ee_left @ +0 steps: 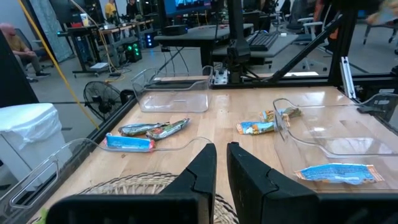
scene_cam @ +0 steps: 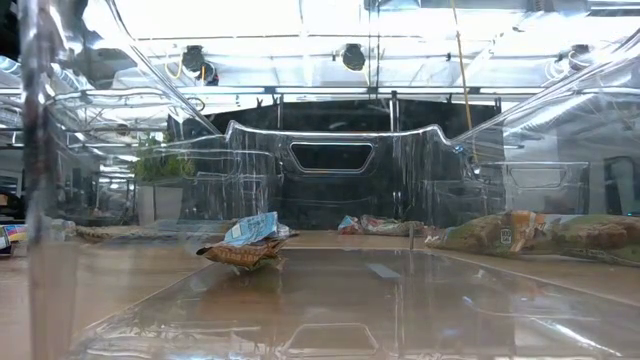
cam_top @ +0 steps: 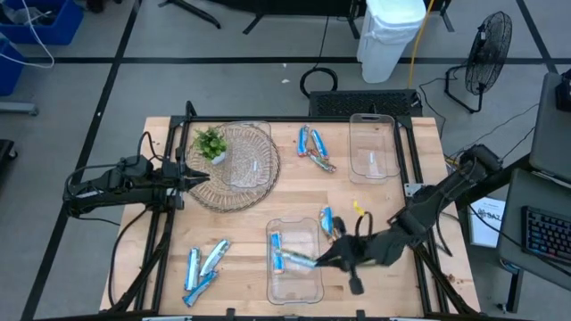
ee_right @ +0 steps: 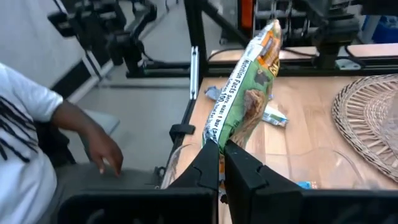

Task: Pick and place Granola Bars by type
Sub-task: Put the yellow granola bar into the bottom transparent bin

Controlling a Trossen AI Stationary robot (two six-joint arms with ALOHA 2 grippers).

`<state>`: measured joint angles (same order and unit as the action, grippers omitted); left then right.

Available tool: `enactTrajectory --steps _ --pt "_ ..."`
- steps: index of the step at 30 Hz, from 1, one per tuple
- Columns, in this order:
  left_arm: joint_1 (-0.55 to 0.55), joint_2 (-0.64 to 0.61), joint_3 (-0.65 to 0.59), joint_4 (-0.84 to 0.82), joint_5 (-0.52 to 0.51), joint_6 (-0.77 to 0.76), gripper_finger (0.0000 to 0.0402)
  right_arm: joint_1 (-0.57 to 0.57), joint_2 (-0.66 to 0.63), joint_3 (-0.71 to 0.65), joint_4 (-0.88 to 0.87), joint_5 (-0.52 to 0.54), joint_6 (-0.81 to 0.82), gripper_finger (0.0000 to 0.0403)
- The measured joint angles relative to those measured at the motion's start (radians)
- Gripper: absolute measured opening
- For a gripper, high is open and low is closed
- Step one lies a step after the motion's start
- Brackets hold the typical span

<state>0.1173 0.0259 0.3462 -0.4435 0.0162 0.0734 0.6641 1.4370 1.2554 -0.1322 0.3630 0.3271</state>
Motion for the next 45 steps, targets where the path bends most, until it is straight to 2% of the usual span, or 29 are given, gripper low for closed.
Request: enactTrajectory --steps 6,11,20,26,35,45 --pt "0.000 0.000 0.000 0.000 0.000 0.000 0.0047 0.020 0.148 0.285 -0.247 0.009 0.000 0.0000" --pt "0.000 0.000 0.000 0.000 0.000 0.000 0.0047 0.019 0.216 0.403 -0.370 0.054 0.001 0.0000" --pt "0.000 0.000 0.000 0.000 0.000 0.000 0.0047 -0.006 0.303 0.408 -0.506 0.058 0.163 0.0000" --pt "0.000 0.000 0.000 0.000 0.000 0.000 0.0047 -0.030 0.396 0.408 -0.560 0.014 0.272 0.0000" --pt "0.000 0.000 0.000 0.000 0.000 0.000 0.0047 -0.074 0.470 0.408 -0.615 -0.025 0.295 0.0000" --pt "0.000 0.000 0.000 0.000 0.000 0.000 0.0047 -0.108 0.476 0.408 -0.723 -0.026 0.342 0.0003"
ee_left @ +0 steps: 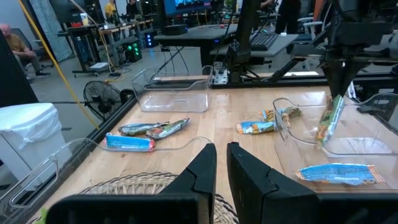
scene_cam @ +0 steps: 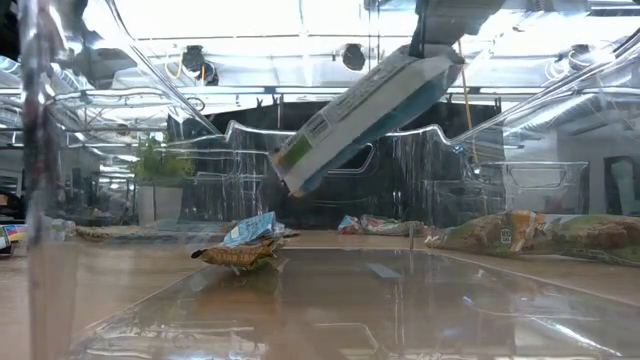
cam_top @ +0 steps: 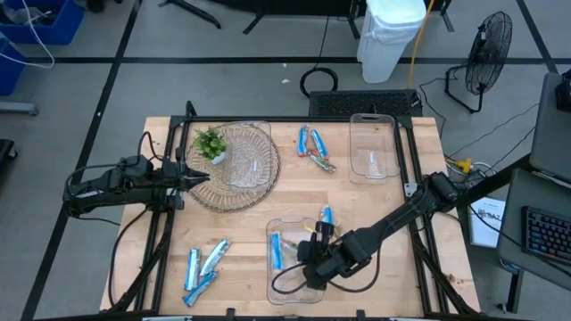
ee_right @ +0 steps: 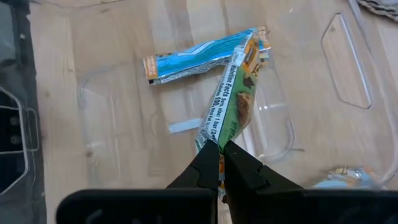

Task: Pick and place Granola Bars by type
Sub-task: Put the yellow granola bar into the bottom transparent bin

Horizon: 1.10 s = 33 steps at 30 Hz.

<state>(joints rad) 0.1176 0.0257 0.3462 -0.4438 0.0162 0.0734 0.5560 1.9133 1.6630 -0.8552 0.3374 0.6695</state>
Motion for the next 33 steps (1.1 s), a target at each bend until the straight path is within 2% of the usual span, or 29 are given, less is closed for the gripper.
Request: enactTrajectory --steps 33 --pt "0.000 0.000 0.000 0.000 0.000 0.000 0.0047 -0.019 0.000 -0.001 0.004 -0.003 -0.038 0.0006"
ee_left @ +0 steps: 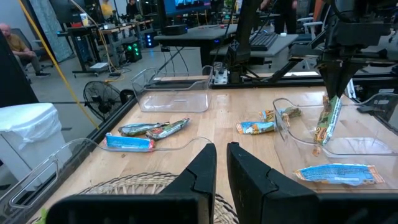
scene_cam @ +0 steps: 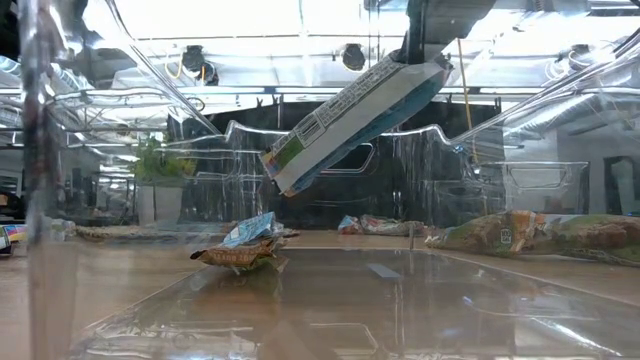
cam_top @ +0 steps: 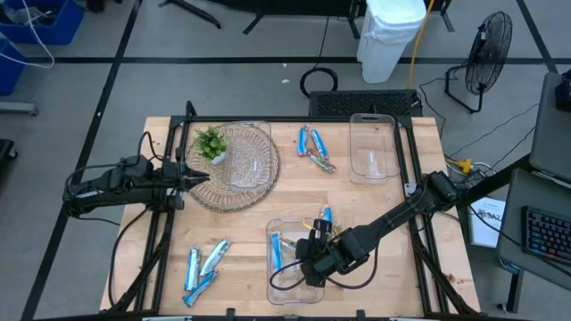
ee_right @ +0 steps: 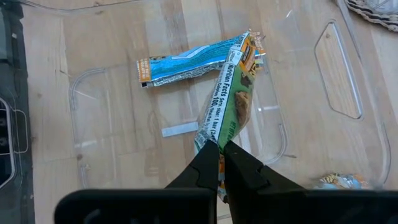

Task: Pick and place Granola Bars by type
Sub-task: Put the yellow granola bar into the bottom transparent bin

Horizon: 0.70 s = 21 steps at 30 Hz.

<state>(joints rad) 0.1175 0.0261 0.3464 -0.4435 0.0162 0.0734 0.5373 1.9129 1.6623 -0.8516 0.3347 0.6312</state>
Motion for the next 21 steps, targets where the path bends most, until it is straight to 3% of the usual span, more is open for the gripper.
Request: enactTrajectory --steps 16,21 --pt "0.000 0.000 0.000 0.000 0.000 0.000 0.0047 0.000 0.000 0.000 0.002 -0.008 0.001 0.0008" --pt "0.000 0.000 0.000 0.000 0.000 0.000 0.0047 0.000 0.000 0.000 0.015 -0.052 0.004 0.0039"
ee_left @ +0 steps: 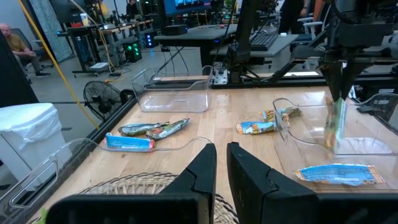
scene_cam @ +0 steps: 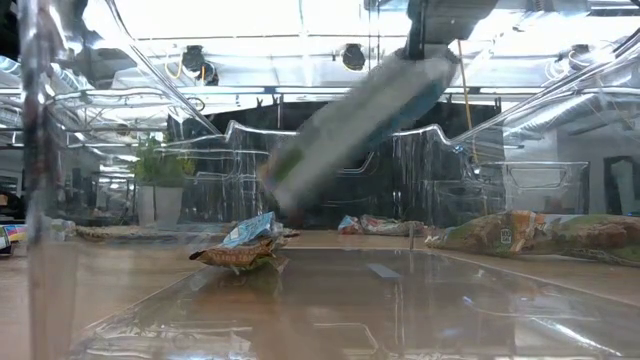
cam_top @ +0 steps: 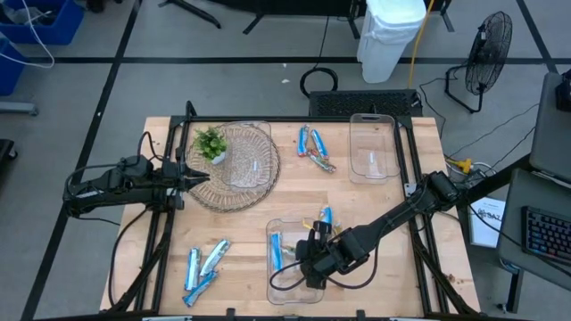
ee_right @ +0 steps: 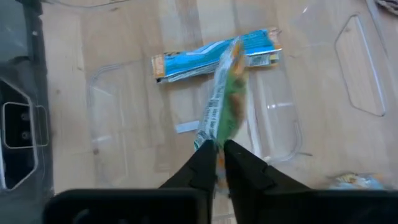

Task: Pick and place Granola Bars by type
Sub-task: Put the yellow granola bar into the bottom transparent bin

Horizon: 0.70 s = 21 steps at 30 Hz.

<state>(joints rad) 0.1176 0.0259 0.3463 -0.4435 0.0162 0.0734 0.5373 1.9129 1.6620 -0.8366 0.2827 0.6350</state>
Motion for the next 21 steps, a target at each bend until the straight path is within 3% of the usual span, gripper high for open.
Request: enactTrajectory --steps 9,14,17,21 --pt "0.000 0.000 0.000 0.000 0.000 0.000 0.0047 -0.002 0.000 0.000 0.054 0.009 -0.040 0.0141" --pt "0.000 0.000 0.000 0.000 0.000 0.000 0.0047 0.001 -0.038 -0.001 0.115 0.021 -0.101 0.0152" --pt "0.000 0.000 0.000 0.000 0.000 0.000 0.0047 0.020 -0.090 -0.001 0.079 0.099 -0.125 0.0141" --pt "0.000 0.000 0.000 0.000 0.000 0.000 0.0047 0.062 -0.188 -0.073 0.049 0.316 -0.129 0.0124"
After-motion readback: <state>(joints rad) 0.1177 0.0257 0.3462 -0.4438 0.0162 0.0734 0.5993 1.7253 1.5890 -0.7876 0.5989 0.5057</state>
